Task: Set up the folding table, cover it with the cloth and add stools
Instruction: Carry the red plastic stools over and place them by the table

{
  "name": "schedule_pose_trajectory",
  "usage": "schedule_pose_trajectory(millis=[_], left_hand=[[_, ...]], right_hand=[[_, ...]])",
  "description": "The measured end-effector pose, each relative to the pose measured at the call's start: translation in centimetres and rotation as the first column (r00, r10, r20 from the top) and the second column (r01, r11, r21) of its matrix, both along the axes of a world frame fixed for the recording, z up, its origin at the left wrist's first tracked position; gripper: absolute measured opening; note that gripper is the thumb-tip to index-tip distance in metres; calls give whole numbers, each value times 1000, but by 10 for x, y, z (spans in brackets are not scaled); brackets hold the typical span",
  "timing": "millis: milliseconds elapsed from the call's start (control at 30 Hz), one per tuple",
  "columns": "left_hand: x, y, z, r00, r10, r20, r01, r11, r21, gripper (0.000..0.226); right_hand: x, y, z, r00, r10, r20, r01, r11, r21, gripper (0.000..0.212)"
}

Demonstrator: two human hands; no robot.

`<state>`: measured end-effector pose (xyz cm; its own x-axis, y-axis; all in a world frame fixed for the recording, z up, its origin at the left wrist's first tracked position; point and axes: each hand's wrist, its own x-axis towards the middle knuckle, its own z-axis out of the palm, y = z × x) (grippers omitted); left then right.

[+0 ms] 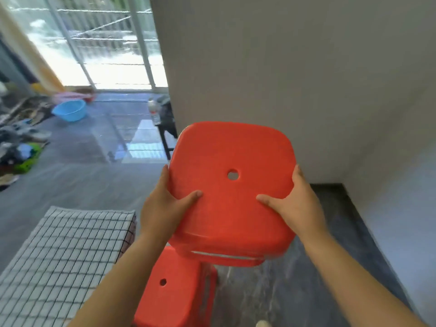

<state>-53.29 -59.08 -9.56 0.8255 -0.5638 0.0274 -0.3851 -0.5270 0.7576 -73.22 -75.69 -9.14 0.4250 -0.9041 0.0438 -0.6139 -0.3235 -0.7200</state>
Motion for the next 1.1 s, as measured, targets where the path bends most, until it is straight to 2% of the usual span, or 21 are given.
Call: schedule_pose_trajectory(millis=[200,400,533,667,867,967,1100], left_hand=[[3,-43,12,985,174,-1,-174,985,3,95],[24,-48,14,943,334,-9,-334,943,16,92],[48,-40,16,872,489,-10,-488,871,54,92],[85,-38,15,793,610,-7,-608,792,59,75],[160,-50,10,688,726,-29,-725,688,33,78],[193,-58,11,633,771,-75,-772,635,12,75],[230,-61,10,553,826,-109,-832,554,-27,75]], right_hand=[[37,-83,14,977,209,-46,-209,978,-4,126],[101,-120,20,913,403,-64,-403,915,9,125],[163,-129,24,827,549,-121,-550,835,31,125],[235,-140,24,734,665,-136,-666,745,49,126],[352,-152,32,628,767,-133,-765,639,78,131],[407,-157,39,572,810,-133,-813,581,45,122],[474,-157,52,463,873,-155,-884,468,-1,86]])
